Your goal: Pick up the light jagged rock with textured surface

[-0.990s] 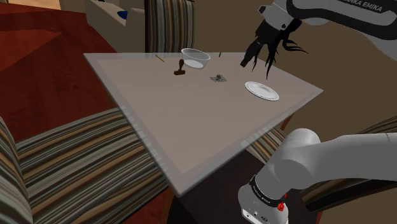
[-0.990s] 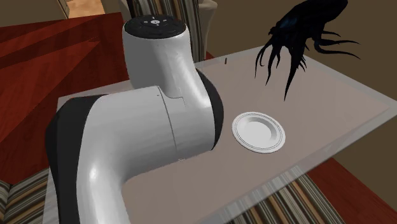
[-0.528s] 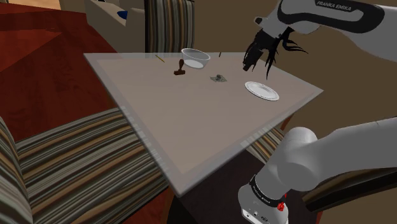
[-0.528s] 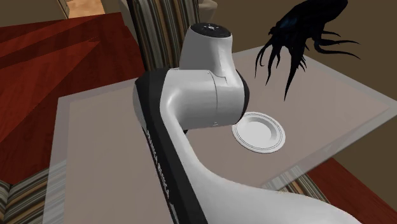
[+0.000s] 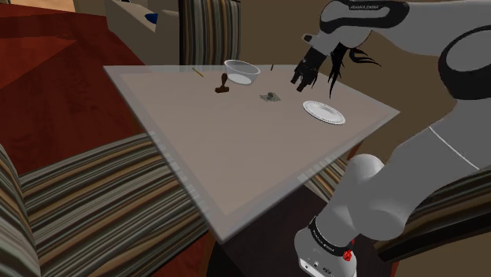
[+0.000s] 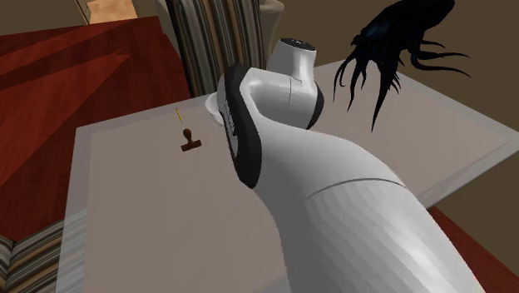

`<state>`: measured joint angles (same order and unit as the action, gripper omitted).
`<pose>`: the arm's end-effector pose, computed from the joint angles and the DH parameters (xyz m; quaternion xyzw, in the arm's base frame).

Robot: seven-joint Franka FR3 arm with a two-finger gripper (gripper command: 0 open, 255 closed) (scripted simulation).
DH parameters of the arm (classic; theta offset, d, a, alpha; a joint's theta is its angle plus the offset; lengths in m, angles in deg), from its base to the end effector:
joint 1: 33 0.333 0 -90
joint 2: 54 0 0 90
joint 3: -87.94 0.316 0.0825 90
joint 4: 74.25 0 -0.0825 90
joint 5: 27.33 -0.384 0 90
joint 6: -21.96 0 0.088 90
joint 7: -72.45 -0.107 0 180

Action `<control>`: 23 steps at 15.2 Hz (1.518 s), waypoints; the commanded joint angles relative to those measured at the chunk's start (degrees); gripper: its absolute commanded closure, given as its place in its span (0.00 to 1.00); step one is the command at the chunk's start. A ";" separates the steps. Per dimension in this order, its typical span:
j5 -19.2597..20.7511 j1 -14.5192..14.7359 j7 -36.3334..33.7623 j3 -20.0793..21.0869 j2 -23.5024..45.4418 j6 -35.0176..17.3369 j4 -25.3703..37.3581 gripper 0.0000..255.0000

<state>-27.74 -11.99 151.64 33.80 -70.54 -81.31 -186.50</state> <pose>0.4059 -0.3120 0.5453 -0.9104 -0.3960 -0.1030 0.0613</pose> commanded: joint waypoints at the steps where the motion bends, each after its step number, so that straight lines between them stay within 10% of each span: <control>1: -7.45 4.34 11.06 -8.16 9.65 1.07 5.12 0.00; 3: -19.40 4.27 23.99 -14.36 23.25 4.90 10.80 0.00; 5: -28.43 -3.05 33.66 -12.37 34.43 9.72 17.10 0.00; 15: -41.68 -34.61 49.76 7.81 65.91 27.13 59.53 0.00; 23: -41.72 -32.15 51.97 7.64 66.26 21.81 53.07 0.00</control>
<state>-69.56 -44.87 203.14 41.60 -4.01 -58.42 -131.77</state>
